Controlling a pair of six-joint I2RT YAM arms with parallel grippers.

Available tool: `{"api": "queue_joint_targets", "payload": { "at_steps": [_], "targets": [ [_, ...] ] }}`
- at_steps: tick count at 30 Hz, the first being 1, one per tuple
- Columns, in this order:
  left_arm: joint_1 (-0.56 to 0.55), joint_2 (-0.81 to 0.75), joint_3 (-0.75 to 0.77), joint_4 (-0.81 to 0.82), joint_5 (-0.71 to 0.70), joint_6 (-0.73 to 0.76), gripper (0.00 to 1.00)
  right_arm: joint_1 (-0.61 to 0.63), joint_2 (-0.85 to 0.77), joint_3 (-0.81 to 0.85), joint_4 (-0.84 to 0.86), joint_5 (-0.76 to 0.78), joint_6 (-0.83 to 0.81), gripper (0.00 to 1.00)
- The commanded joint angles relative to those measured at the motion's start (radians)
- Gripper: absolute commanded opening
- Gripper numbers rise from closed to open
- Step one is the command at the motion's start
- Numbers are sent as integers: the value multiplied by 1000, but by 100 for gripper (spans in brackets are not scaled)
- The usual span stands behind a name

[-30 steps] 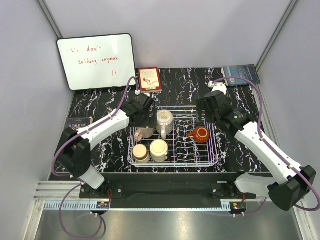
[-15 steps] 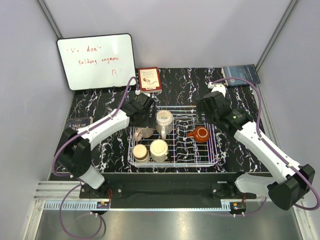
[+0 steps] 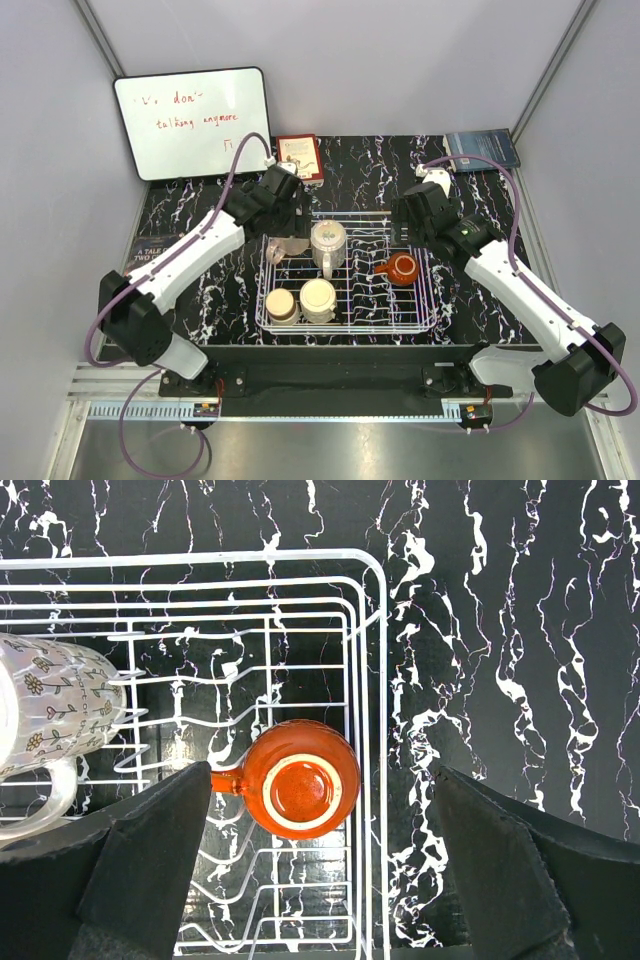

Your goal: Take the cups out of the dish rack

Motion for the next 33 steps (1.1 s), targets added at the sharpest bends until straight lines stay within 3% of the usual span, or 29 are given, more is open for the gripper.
{"api": "queue_joint_targets", "payload": {
  "at_steps": [1,8,13,22,26,30,31,33],
  "targets": [
    [3,-78,125,4,-17,21,0,8,-23,35,23,19,15,100],
    [3,-137,233,-11,25,-27,0,6,-46,52,46,-74,18,100],
    [11,-233,214,52,75,-67,0,8,-83,68,93,-135,35,100],
    [150,-456,-194,629,557,-338,0,0,-198,33,299,-376,142,100],
    [195,-468,-375,915,762,-499,0,-1,-217,15,391,-552,213,100],
    [227,-442,-489,1231,896,-663,0,-1,-210,6,460,-704,285,98],
    [241,-431,-512,1385,917,-759,0,0,-218,0,500,-731,315,98],
    [248,-405,-555,1487,954,-823,0,0,-230,-22,538,-761,335,98]
  ]
}}
